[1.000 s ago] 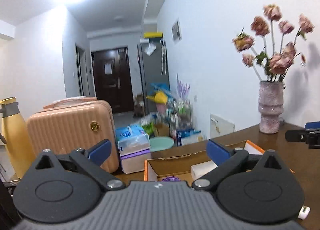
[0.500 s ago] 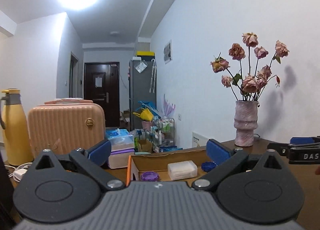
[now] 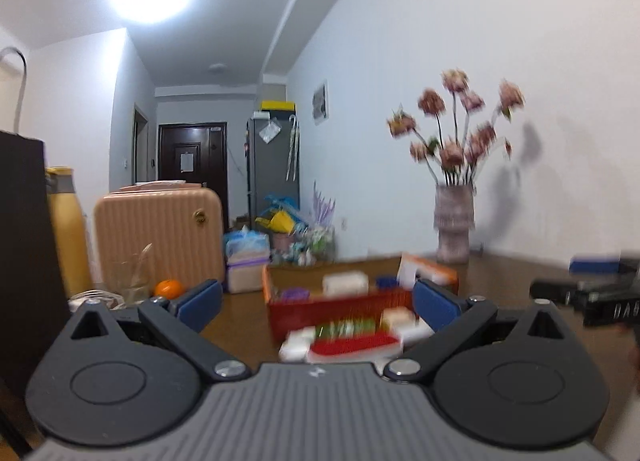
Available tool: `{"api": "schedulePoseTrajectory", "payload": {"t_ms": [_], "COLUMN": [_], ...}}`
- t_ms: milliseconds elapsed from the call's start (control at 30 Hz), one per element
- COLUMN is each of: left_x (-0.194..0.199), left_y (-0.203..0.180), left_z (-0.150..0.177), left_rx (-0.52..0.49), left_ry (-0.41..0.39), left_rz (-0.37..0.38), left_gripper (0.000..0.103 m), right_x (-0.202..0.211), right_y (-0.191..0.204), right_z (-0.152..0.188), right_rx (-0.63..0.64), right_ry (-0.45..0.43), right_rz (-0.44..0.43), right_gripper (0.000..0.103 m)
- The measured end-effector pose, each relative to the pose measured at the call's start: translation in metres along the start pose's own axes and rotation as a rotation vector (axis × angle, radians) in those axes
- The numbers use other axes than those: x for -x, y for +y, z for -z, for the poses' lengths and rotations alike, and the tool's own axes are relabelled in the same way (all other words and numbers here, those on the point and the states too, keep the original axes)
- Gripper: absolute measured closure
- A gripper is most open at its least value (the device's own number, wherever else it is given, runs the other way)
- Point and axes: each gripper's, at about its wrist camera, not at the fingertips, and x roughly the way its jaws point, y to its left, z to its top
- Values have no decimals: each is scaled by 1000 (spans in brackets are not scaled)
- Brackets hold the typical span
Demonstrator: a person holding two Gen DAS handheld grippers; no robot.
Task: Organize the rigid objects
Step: 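Withdraw both grippers from the box toward the remaining table items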
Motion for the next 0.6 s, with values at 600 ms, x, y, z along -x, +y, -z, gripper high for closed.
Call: {"api": "schedulePoseTrajectory", "payload": {"t_ms": [600], "left_x": [62], "left_y": [-17], "left_z": [55], "left_rx": [7], "left_ry": [94], "left_rz": [3], "left_gripper": [0], "right_x": [65], "right_y": [36], "right_z": [51], "right_rx": [-79], "right_ry": [79], "right_rz": [64], "right_gripper": [0]}}
